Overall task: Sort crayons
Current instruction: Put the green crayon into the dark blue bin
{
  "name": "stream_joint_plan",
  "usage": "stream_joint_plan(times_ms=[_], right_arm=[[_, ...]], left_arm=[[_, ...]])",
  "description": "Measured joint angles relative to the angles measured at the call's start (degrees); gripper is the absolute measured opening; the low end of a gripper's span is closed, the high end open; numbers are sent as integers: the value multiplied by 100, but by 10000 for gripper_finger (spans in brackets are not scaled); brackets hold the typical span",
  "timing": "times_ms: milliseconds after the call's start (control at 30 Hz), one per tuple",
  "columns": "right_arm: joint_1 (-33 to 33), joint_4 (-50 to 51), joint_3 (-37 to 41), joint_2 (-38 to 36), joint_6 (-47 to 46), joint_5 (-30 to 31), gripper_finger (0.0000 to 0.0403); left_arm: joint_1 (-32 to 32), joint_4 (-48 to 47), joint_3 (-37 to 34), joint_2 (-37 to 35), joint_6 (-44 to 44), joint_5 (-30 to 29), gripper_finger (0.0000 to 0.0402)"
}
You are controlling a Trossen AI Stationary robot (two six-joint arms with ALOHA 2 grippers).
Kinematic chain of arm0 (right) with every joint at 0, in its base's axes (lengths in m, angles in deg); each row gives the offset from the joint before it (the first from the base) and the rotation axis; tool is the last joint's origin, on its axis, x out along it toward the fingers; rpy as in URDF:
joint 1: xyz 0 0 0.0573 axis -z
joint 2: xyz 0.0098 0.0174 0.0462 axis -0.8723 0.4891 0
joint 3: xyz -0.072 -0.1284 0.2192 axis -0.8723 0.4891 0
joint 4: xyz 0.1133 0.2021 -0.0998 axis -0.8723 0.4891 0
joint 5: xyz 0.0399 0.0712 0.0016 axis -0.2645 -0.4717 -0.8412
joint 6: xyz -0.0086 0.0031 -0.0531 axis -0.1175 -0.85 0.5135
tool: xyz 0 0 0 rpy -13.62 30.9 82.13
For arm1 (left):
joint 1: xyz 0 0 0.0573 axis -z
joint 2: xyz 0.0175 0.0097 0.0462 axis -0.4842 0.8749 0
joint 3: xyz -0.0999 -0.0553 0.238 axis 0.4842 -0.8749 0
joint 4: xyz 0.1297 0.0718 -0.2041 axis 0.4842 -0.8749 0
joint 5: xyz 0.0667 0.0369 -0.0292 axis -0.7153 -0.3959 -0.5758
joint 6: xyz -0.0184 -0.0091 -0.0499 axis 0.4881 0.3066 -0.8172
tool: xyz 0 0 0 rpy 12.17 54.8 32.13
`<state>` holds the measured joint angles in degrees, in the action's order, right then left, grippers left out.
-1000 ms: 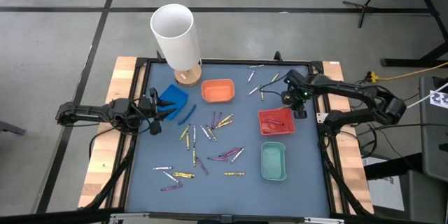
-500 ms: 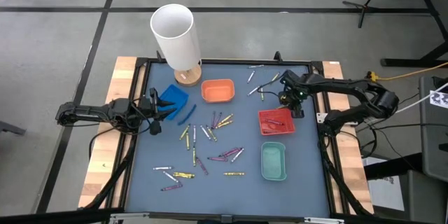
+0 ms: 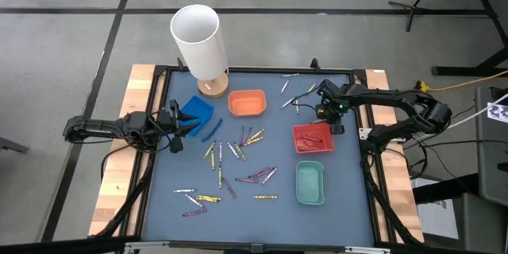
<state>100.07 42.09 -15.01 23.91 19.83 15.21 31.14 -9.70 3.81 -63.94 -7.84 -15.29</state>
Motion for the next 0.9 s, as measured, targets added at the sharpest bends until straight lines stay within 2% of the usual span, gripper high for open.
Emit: stream_joint_plan(times_ms=[133,267,633,900], right_arm=[[0,-17,4,2,0,15,35],[0,-8,-2,0,-2,35,16],[9,403,-650,35,-238,202,19],[4,418,-1476,26,-236,415,19]], left_arm=[[-2,0,-2,-2,0,-1,102],[0,1,-2,0,0,1,102],[0,133,-2,0,0,-1,102],[-2,743,-1,-1,0,-1,102]])
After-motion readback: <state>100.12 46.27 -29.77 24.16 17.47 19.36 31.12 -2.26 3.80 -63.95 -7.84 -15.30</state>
